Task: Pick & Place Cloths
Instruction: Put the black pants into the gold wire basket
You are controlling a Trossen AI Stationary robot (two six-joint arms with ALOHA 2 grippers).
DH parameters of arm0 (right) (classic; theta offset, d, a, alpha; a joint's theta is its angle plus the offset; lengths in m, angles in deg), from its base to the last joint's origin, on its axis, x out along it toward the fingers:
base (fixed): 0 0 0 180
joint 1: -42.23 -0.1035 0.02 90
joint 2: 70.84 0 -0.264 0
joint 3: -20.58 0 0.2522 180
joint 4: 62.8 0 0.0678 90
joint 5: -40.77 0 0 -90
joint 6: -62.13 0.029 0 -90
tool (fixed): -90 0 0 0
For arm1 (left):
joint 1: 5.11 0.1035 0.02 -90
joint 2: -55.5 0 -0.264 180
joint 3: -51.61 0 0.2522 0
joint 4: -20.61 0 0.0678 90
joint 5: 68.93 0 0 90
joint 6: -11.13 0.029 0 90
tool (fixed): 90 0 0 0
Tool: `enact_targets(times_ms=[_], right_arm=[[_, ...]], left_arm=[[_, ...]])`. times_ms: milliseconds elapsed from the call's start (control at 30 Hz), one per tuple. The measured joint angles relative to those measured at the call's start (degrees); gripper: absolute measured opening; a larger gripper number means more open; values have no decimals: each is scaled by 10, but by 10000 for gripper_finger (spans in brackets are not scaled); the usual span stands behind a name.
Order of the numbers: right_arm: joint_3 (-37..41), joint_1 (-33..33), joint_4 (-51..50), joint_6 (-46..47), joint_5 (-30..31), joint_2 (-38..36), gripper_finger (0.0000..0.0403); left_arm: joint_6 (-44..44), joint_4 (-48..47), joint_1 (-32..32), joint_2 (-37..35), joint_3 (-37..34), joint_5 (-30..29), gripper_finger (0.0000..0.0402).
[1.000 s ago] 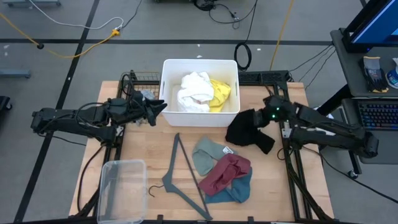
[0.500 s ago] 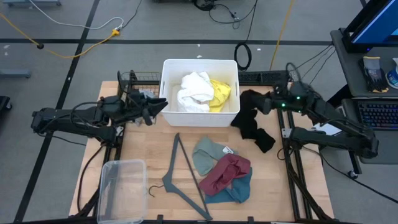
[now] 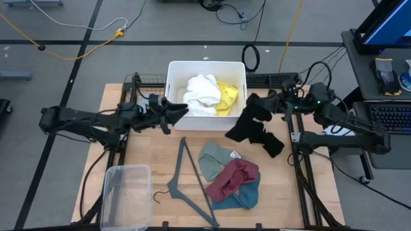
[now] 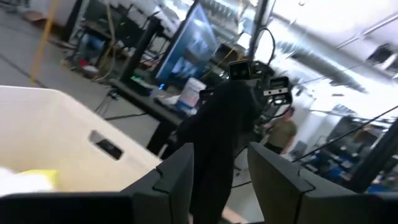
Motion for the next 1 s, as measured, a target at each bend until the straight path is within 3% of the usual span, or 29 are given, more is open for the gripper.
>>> enact_targets(times_ms=[233,500,800,1000], right_arm=[[0,-56,114,31,-18,74,0],[0,-90,224,83,-48,160,0],[0,-108,294,110,-60,197,0],[0,-107,293,105,-58,198,0]], left_arm=[[30,113,-21,76,19,7,158],[114,110,-50,153,126,35,228],[156,-91,-68,225,277,48,279],[159,-147,-75,274,353,66,283]])
